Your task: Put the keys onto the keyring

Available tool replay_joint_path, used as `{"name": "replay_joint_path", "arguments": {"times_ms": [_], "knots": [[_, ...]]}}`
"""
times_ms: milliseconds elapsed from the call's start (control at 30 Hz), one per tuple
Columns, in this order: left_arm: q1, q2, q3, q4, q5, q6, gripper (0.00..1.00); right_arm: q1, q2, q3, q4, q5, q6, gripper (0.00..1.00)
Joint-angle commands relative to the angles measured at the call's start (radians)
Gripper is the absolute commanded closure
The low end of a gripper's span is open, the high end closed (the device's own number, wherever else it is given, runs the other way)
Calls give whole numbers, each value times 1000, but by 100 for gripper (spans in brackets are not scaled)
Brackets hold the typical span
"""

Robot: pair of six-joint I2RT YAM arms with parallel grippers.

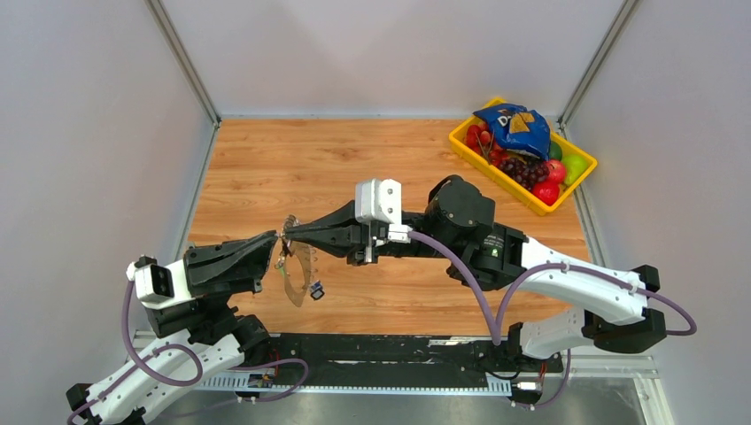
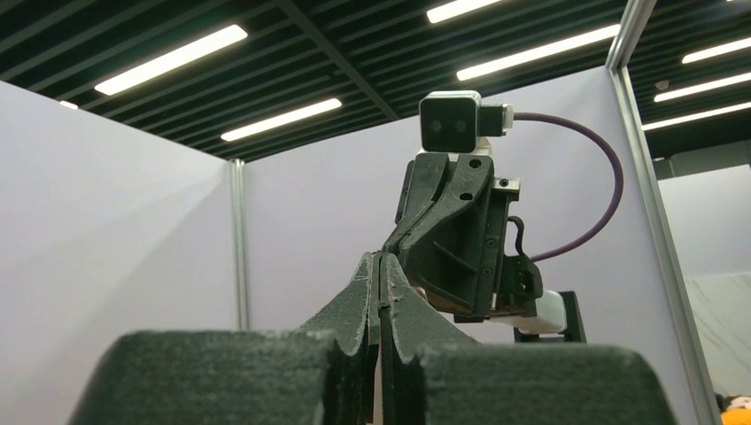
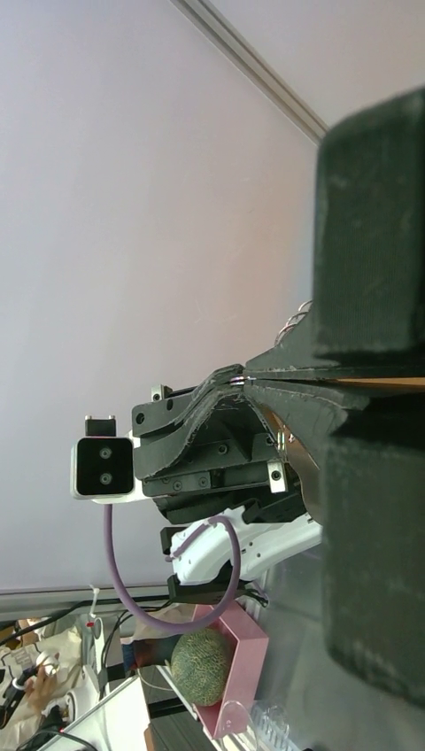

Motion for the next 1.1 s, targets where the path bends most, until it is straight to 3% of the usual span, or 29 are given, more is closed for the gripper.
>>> {"name": "replay_joint_path", "arguments": {"times_ms": [0,433,767,933,1067], "knots": [[-4,-14,30,40,-12,24,100,7,-52,-44,26,28,-9,100],[-4,-3,42,52,-7,18,100,7,-117,-164,69,67,11,100],[-3,12,49,67,11,-6,100,7,-95,-157,68,68,15,100],[-3,6,46,60,9,-8,100,7,-110,-157,69,86,4,94],[-3,4,45,50,10,-4,100,7,-126,-150,66,77,6,82]]}}
